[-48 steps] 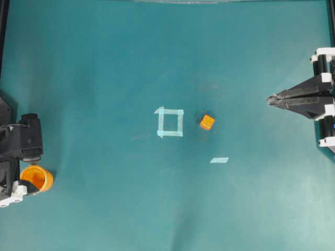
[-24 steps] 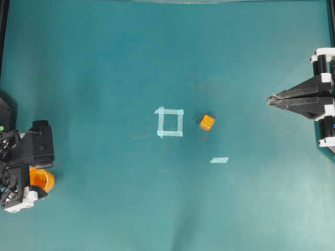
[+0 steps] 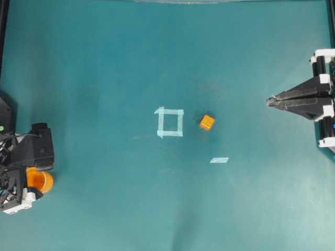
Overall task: Lift the orange cup with left arm.
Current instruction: 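Close the left gripper on the orange cup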
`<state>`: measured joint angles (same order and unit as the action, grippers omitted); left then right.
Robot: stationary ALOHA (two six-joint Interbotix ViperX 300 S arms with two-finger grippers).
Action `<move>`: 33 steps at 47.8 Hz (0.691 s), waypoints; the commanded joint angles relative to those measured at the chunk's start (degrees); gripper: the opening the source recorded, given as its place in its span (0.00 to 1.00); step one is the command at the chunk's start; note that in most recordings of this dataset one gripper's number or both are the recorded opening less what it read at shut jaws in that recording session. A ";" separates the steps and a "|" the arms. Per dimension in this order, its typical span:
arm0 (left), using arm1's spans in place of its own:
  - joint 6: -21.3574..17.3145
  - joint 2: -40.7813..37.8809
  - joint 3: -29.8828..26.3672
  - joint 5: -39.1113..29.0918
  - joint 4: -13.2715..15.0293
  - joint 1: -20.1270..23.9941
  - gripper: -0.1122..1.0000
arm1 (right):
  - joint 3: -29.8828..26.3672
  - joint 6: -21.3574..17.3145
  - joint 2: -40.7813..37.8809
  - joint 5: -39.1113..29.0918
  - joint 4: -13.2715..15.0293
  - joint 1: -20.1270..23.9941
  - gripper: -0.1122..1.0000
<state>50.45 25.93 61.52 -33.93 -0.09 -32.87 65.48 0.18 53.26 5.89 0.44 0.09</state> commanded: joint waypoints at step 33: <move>0.88 -4.39 -1.23 -0.44 -0.09 -2.20 0.89 | -1.23 -0.09 -0.18 0.18 0.00 0.18 0.10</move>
<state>51.42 21.36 61.52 -34.45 -0.09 -34.63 65.48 0.18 53.26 5.89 0.44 0.18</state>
